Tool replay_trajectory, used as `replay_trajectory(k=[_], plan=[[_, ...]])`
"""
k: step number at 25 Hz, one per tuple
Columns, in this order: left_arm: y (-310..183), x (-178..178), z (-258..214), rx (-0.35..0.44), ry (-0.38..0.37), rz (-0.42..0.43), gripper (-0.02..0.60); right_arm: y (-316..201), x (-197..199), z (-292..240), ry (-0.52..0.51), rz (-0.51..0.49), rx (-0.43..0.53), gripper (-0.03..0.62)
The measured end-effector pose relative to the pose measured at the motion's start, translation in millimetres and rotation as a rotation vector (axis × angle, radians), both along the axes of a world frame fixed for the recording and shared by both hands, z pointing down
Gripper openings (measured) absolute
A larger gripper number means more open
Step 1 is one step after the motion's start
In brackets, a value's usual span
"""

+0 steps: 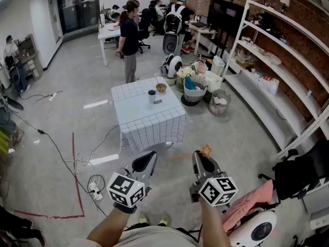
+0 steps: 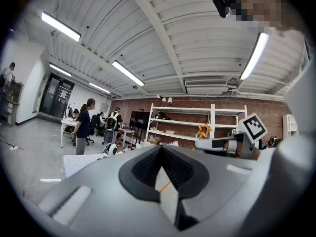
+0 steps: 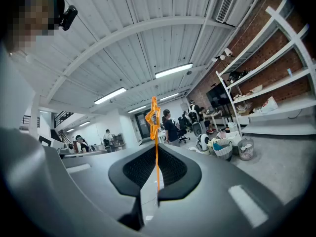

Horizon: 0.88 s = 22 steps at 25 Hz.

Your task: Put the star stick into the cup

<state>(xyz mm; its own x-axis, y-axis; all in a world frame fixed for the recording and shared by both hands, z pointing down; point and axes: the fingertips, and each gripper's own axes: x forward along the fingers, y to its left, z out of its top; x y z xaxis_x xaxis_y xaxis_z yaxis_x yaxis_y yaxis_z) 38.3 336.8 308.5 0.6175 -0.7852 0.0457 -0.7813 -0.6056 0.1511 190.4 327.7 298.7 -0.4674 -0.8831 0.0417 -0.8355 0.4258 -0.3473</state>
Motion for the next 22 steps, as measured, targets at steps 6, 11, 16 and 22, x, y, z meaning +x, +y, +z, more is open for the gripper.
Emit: replay_trajectory(k=[6, 11, 16, 22], plan=[[1.5, 11.5, 2.4, -0.001, -0.002, -0.002, 0.006, 1.7, 9.4, 2.6, 0.003, -0.005, -0.001, 0.026], [2.5, 16.4, 6.5, -0.004, -0.004, -0.007, 0.006, 2.5, 12.6, 7.3, 0.005, -0.013, -0.004, 0.026], [3.2, 18.9, 9.8, -0.011, -0.008, -0.021, 0.006, 3.0, 15.7, 6.5, -0.003, -0.028, 0.006, 0.028], [5.3, 26.8, 11.7, -0.006, -0.021, -0.039, 0.006, 5.1, 26.0, 8.5, -0.015, -0.037, 0.018, 0.028]])
